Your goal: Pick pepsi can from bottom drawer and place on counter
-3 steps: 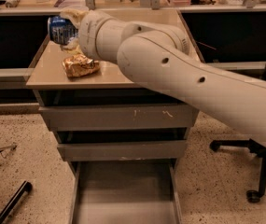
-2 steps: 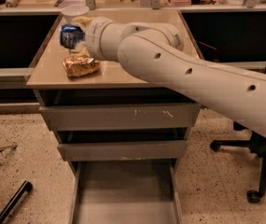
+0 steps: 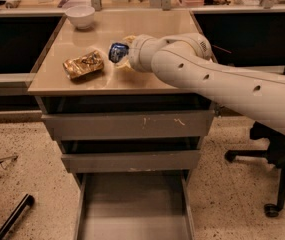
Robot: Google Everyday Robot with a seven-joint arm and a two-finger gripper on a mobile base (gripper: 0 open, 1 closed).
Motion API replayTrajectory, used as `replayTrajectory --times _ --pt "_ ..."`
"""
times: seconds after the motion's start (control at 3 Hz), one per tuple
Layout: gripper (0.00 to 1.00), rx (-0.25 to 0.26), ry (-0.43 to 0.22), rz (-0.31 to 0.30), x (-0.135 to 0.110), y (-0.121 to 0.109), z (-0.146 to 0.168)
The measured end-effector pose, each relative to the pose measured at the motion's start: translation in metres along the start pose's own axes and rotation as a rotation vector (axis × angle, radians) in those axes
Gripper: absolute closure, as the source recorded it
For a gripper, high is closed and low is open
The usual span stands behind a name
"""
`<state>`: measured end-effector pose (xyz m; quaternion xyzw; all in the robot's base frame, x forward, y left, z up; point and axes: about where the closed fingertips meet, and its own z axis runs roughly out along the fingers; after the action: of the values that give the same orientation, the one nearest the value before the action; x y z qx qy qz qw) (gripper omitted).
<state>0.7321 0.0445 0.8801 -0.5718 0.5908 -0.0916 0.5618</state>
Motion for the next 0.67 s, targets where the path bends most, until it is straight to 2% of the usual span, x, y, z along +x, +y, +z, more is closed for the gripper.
replayTrajectory --times 0.33,0.67 --pt "1.0 0.013 0.027 0.018 0.0154 -0.0065 -0.004" --pt "1.0 0.012 0.026 0.018 0.0148 -0.0063 -0.0038"
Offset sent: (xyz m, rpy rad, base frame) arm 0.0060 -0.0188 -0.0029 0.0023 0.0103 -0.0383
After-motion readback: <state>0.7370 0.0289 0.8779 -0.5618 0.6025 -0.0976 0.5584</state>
